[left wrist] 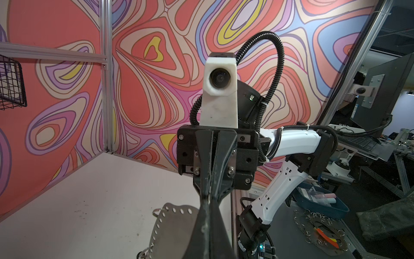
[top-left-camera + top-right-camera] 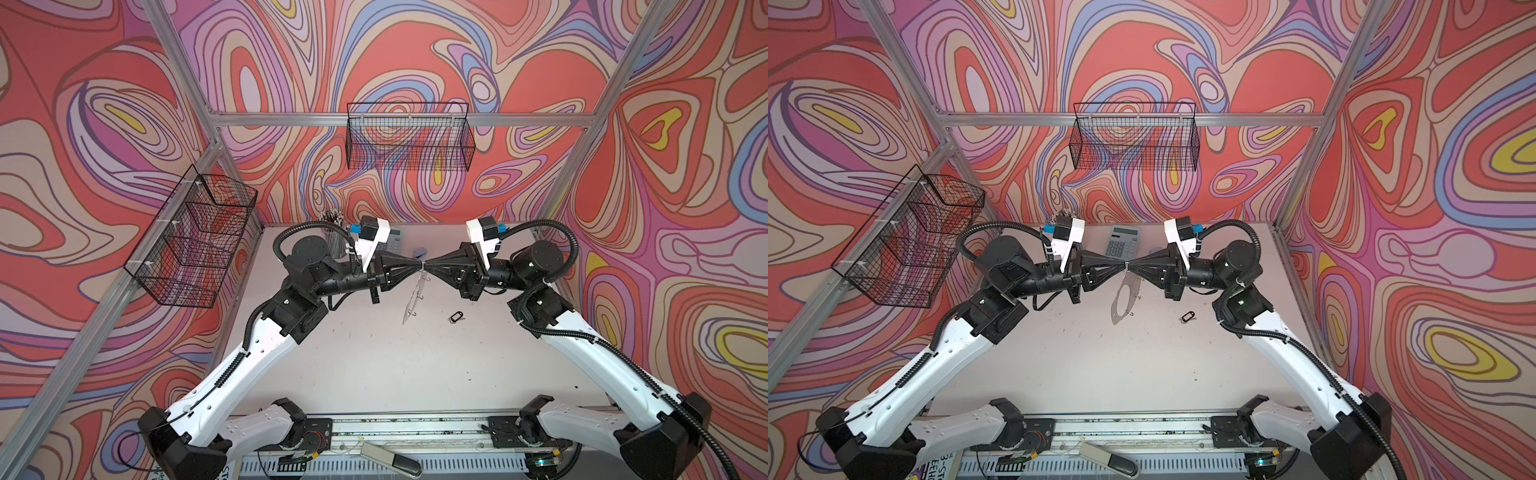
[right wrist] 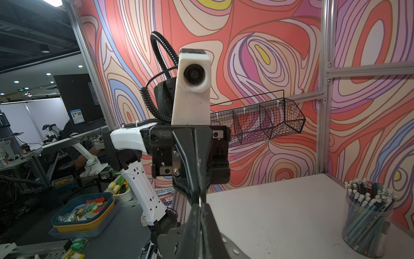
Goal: Attach keys to a key ring
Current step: Pass the keyring.
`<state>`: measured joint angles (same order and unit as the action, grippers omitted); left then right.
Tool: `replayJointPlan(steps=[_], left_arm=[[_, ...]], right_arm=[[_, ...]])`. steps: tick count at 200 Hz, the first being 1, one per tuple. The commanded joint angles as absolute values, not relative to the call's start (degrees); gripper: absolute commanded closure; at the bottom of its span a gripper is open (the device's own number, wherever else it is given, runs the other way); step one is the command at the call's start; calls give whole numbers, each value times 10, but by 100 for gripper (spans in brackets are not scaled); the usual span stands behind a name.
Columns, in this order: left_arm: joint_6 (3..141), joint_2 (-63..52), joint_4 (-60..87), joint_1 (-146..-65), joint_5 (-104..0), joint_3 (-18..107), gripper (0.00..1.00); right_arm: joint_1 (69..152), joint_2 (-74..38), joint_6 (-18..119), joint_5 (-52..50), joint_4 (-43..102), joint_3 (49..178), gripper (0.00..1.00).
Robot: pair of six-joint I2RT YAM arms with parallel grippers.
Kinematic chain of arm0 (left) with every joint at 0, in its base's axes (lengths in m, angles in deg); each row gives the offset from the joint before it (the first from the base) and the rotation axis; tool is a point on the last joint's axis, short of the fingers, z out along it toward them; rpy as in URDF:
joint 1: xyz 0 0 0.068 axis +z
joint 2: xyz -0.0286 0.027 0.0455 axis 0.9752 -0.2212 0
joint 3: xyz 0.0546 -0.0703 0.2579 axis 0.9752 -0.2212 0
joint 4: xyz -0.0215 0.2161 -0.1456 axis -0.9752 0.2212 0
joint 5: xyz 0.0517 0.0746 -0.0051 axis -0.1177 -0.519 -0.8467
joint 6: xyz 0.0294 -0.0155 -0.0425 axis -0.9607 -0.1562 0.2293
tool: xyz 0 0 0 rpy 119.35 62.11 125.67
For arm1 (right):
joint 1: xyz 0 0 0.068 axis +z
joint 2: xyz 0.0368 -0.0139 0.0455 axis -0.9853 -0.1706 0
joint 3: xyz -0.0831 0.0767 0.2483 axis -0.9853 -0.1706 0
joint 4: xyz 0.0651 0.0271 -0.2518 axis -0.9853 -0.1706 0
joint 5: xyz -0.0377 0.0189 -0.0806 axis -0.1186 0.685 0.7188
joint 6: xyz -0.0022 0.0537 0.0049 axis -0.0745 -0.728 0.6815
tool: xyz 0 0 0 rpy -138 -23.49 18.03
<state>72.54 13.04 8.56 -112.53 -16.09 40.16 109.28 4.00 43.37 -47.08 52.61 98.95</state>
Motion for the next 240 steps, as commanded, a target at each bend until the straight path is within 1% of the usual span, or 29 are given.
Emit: replayJointPlan(steps=[1, 56, 79, 91, 114, 134, 143, 185, 188, 193, 203, 206, 228, 240], left_arm=[[728, 127, 80, -1126, -153, 422, 100], [729, 128, 79, -1126, -152, 422, 100], [729, 128, 79, -1126, -152, 422, 100], [728, 127, 81, -1126, -153, 422, 100], [726, 127, 82, -1126, -155, 421, 100], [727, 126, 81, -1126, -153, 422, 100], [728, 125, 81, -1126, -152, 423, 100], [727, 132, 85, -1126, -174, 417, 100], [726, 133, 85, -1126, -178, 415, 98], [727, 135, 85, -1126, -186, 413, 91], [733, 143, 81, -1126, -211, 408, 71], [735, 147, 80, -1126, -223, 405, 67], [739, 183, 63, -1126, -296, 372, 59], [745, 198, 54, -1126, -314, 358, 58]], right_arm=[[1103, 37, 439, -488, 524, 1003, 95], [1107, 34, 442, -491, 516, 1004, 97], [1108, 33, 445, -494, 510, 1004, 96], [1107, 33, 451, -497, 502, 1005, 94], [1109, 34, 458, -496, 490, 1005, 94], [1109, 35, 459, -494, 490, 1005, 96], [1108, 36, 461, -491, 490, 1005, 100], [1109, 49, 464, -461, 490, 997, 100], [1109, 50, 464, -456, 490, 996, 100], [1109, 52, 464, -449, 492, 993, 100], [1109, 59, 460, -433, 504, 985, 100], [1109, 61, 459, -425, 506, 983, 100], [1109, 79, 461, -379, 516, 965, 100], [1108, 83, 462, -370, 515, 963, 100]])
